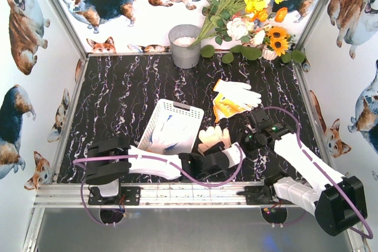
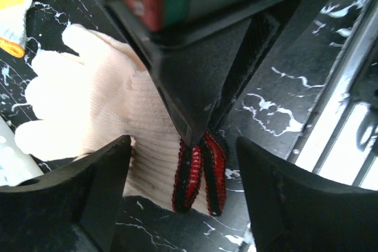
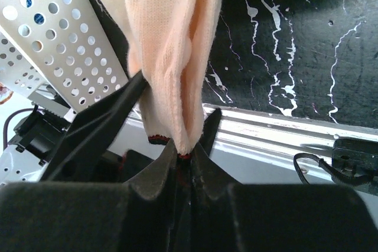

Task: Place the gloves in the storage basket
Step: Pick up the glove from the center of the board.

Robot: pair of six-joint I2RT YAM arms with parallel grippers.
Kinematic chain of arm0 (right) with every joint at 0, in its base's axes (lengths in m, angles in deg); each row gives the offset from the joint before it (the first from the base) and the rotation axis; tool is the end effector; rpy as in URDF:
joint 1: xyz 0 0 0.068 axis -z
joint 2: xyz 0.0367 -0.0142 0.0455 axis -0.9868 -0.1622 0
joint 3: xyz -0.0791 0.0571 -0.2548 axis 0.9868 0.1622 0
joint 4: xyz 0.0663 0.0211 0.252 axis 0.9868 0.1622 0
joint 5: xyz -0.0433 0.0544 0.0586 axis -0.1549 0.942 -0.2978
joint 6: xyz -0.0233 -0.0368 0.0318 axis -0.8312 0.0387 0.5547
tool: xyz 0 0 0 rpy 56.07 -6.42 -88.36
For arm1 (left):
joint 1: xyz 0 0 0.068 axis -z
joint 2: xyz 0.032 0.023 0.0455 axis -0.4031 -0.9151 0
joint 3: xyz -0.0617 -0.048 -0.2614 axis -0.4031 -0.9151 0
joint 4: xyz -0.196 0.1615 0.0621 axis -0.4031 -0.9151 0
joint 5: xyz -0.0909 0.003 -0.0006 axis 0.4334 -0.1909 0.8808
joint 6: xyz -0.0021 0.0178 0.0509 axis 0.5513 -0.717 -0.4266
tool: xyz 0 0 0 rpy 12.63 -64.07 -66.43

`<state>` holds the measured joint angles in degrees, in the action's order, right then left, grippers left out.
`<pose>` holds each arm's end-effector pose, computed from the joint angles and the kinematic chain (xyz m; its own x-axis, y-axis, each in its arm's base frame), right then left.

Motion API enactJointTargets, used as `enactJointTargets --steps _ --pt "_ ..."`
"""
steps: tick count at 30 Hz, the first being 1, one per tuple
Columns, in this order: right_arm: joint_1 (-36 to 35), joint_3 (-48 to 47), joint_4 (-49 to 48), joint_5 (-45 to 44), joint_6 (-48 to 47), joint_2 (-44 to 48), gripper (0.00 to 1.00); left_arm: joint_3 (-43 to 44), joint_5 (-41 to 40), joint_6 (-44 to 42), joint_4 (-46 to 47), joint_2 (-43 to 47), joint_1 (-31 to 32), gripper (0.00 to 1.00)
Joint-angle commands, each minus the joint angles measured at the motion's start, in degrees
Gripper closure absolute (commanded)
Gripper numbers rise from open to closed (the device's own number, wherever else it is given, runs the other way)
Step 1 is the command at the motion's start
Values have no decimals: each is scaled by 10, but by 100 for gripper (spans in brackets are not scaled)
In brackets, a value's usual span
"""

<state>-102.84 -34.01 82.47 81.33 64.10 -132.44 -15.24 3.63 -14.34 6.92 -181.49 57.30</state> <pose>0.1414 0.0750 0.2081 -0.9136 0.3748 0.1576 0.4017 0.7719 0.4928 0.0698 -0.3579 0.1779 -0.1690 0.5701 -0.8040 0.8583 0.4862 0.1643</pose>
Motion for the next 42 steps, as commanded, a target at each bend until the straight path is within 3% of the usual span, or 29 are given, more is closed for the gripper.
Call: enactJointTargets --steps 1,5,8,15,18,25,36,42 --pt "-3 -28 1 2 -4 8 100 32 -30 -26 -19 -21 -1 55" --pt "-3 -26 1 -27 6 23 95 27 -55 -16 -17 -20 -1 85" --pt "-2 -27 1 -42 16 33 79 20 -59 -10 -13 -10 -1 98" --pt "6 -20 0 -130 68 86 23 2 -64 -2 -9 9 -1 100" --pt "23 1 -22 -124 84 106 11 0 -61 -1 -6 11 -1 100" --pt "28 84 -195 -14 161 70 8 -3 -46 -3 13 11 -1 100" --pt "28 124 -302 31 155 -22 9 -8 -25 -20 26 28 4 100" --pt "28 141 -356 60 144 -70 16 -13 -21 -29 22 46 7 100"
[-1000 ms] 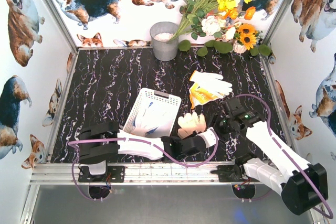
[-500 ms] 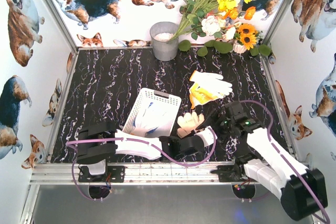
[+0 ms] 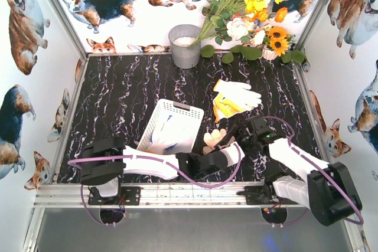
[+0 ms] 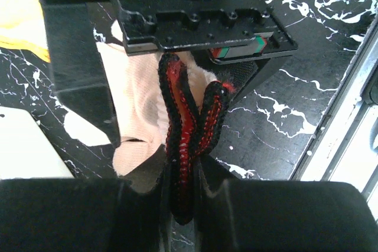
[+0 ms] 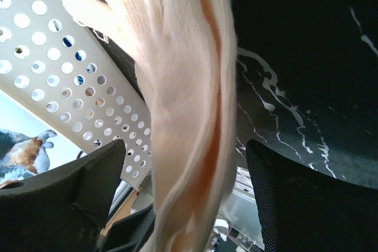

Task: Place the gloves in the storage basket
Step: Pick up the glove from the center of the board.

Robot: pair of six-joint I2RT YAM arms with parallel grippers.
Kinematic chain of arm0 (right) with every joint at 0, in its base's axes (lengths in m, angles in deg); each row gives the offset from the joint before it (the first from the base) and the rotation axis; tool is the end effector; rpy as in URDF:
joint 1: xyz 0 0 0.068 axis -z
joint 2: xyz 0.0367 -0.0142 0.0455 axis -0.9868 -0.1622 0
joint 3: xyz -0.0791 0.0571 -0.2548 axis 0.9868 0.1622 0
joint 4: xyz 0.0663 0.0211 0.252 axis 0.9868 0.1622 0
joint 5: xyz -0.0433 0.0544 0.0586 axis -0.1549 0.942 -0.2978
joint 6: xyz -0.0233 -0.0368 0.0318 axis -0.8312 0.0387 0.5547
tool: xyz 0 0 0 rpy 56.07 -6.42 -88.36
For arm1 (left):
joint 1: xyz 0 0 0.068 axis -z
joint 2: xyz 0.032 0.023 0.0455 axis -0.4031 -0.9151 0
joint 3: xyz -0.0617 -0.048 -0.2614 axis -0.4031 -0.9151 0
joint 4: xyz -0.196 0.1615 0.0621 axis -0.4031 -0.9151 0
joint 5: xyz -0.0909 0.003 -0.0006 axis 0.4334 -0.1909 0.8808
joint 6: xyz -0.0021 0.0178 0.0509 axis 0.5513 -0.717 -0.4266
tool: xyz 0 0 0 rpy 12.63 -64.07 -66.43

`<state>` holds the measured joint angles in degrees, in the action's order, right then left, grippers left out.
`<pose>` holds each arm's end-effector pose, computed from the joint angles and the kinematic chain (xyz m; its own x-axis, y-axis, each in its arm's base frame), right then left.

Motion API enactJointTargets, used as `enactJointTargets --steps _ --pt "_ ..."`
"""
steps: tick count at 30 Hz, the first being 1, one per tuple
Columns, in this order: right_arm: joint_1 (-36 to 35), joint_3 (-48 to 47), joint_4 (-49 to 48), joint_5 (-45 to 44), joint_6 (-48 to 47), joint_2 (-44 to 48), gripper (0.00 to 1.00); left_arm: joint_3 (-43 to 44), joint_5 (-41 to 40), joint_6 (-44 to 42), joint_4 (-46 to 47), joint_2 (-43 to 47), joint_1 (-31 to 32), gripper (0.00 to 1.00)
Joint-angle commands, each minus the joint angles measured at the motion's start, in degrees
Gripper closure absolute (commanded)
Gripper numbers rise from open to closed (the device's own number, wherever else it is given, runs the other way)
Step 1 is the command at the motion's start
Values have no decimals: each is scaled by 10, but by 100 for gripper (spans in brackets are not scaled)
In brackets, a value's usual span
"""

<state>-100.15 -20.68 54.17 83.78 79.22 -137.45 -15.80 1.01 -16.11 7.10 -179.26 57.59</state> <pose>0.1590 0.0748 0.1494 -0.7968 0.5630 0.2196 0.5695 0.5780 0.5844 0.0687 -0.3532 0.1889 -0.1343 0.5581 -0.8188 0.8415 0.5005 0.2031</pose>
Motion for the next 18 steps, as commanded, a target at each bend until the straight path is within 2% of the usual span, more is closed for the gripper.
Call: enactJointTargets --steps 1,7,12,18 --pt "1 8 -82 46 -9 -36 18 -7 8 -13 18 23 5 100" --pt "1 5 -97 81 -33 -64 35 -10 20 -21 5 58 8 100" --pt "1 4 -102 96 -36 -61 64 -1 33 -30 -13 71 11 100" --pt "22 -8 -79 85 -29 9 99 6 42 -46 -64 103 11 100"
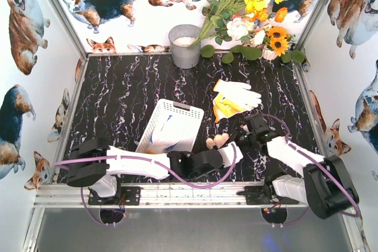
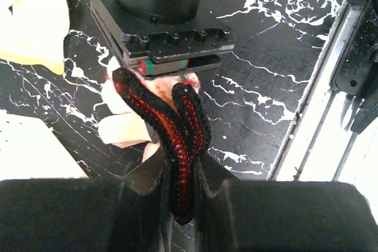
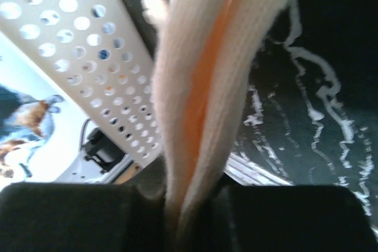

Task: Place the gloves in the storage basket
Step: Pick up the glove from the center of the board.

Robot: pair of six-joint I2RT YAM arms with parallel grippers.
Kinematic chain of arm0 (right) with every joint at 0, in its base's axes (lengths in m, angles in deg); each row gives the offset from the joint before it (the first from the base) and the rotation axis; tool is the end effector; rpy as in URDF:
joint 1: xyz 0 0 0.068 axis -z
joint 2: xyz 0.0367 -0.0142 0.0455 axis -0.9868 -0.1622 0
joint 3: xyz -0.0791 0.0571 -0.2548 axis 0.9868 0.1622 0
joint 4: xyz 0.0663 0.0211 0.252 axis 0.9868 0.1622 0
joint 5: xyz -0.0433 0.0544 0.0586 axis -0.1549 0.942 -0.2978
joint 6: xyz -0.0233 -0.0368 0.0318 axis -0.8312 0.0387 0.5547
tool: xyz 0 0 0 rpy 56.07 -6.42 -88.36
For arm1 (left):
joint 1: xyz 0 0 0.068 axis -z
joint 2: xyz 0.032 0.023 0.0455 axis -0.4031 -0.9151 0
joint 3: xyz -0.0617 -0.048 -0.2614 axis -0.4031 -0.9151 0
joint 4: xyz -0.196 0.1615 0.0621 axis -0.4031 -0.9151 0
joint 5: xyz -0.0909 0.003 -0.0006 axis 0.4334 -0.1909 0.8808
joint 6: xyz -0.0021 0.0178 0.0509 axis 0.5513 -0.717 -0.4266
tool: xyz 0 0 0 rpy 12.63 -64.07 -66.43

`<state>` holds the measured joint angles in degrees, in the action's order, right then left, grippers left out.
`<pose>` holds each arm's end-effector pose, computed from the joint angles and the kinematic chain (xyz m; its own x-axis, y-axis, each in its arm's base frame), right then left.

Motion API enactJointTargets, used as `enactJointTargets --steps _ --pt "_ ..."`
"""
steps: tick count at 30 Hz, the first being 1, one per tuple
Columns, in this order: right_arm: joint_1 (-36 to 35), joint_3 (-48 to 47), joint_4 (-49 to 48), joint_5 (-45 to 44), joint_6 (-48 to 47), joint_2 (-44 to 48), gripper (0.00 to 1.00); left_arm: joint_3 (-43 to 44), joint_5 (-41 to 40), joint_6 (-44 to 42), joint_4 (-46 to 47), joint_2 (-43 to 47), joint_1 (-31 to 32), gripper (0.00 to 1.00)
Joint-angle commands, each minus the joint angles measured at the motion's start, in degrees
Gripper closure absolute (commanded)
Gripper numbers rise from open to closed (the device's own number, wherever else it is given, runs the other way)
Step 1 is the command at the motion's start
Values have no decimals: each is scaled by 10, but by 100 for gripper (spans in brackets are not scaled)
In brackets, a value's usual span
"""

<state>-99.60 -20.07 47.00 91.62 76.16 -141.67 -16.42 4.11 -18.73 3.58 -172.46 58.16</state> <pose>0.1683 0.0805 0.1430 -0.8523 0.4579 0.2526 0.4958 0.5537 0.6690 0.0612 -0.3385 0.2191 -0.0848 0.5439 -0.8349 0.8768 0.4387 0.1967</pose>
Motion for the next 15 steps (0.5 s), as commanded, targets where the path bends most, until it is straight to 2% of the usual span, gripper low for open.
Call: enactJointTargets --steps 1,10,15 --pt "20 -18 -5 4 5 65 100 18 7 -25 -46 40 5 100" --pt "21 -98 -23 -55 37 145 100 63 -11 -114 -210 94 -16 100" --pt "-18 -138 -77 -126 37 148 100 76 -39 -185 -296 122 -41 100"
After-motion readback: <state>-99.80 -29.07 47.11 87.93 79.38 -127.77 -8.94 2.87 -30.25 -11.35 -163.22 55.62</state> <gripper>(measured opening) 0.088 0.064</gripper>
